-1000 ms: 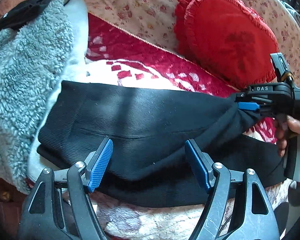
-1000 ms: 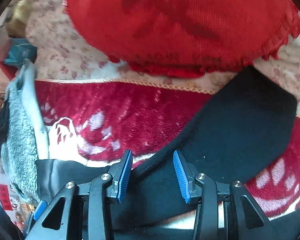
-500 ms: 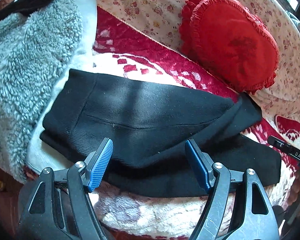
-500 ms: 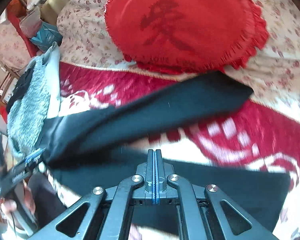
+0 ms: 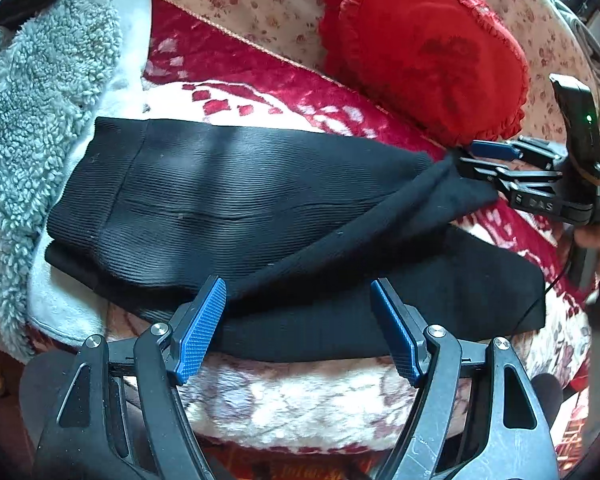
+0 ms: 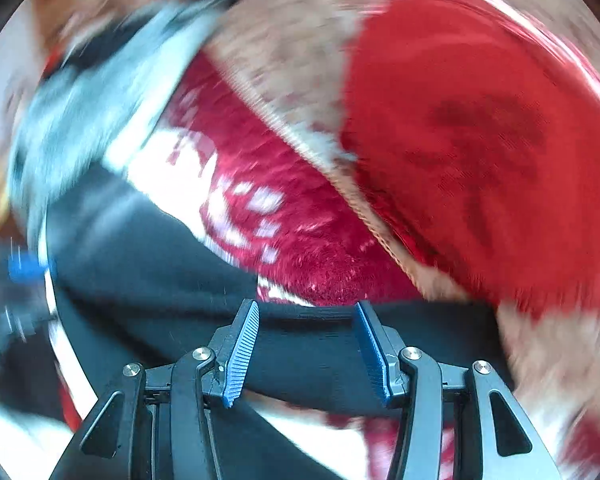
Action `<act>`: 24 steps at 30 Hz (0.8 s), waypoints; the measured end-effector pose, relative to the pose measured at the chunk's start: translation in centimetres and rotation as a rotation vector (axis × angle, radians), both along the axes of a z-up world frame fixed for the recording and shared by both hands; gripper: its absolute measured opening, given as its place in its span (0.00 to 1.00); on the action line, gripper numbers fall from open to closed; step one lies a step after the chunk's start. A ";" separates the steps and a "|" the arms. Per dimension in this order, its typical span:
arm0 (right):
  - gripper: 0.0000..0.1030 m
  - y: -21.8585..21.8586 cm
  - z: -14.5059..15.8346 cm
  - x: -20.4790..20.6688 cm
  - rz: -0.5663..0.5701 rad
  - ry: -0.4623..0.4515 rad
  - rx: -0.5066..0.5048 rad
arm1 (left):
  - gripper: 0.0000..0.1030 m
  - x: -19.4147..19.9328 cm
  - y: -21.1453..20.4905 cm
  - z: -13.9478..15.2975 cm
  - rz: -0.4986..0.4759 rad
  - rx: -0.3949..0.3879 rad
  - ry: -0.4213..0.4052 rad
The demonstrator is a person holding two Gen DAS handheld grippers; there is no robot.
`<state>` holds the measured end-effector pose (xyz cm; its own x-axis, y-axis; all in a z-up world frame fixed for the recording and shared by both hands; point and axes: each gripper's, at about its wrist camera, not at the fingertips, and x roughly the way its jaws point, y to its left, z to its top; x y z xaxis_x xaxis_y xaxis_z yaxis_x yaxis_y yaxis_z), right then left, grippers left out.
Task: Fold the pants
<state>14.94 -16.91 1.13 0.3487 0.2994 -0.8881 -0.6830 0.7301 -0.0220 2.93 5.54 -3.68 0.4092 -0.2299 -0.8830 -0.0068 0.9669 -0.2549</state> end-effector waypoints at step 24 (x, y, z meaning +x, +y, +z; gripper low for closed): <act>0.04 2.6 -4.8 0.4 0.409 0.111 -0.195 | 0.73 2.9 -0.4 -0.8 0.014 -0.034 0.062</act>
